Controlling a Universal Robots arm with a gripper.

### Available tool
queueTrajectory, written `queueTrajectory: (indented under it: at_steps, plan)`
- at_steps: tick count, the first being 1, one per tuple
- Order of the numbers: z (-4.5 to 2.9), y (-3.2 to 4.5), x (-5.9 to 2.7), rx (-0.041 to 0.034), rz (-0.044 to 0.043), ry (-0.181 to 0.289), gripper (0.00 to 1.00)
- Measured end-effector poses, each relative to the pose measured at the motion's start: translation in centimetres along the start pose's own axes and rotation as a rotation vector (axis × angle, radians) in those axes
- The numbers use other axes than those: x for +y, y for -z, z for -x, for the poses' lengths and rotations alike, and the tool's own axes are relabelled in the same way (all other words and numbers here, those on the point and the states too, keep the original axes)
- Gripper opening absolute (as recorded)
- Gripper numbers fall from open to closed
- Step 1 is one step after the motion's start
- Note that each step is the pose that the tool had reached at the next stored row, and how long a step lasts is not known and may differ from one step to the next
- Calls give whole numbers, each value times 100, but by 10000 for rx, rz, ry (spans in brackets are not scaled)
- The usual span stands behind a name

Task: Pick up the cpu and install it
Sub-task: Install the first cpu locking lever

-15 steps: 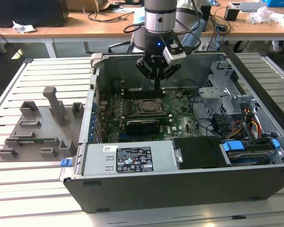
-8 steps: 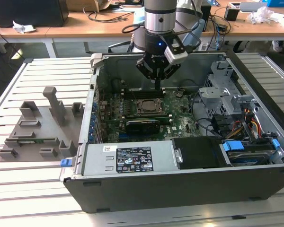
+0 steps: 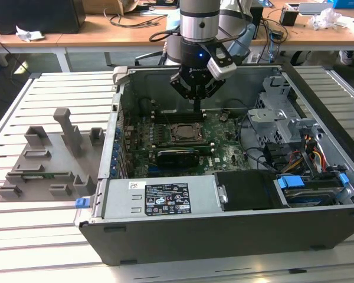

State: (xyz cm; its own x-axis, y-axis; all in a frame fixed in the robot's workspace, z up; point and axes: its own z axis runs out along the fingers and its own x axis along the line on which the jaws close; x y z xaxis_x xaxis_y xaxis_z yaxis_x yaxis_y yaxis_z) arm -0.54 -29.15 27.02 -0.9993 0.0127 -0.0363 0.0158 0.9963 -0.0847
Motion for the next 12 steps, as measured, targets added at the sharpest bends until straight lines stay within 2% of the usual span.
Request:
queueTrajectory:
  at_steps: [6,12]
  plan:
    - [0,0,0,-38,16,452,11]
    - [0,0,0,-97,43,1144,11]
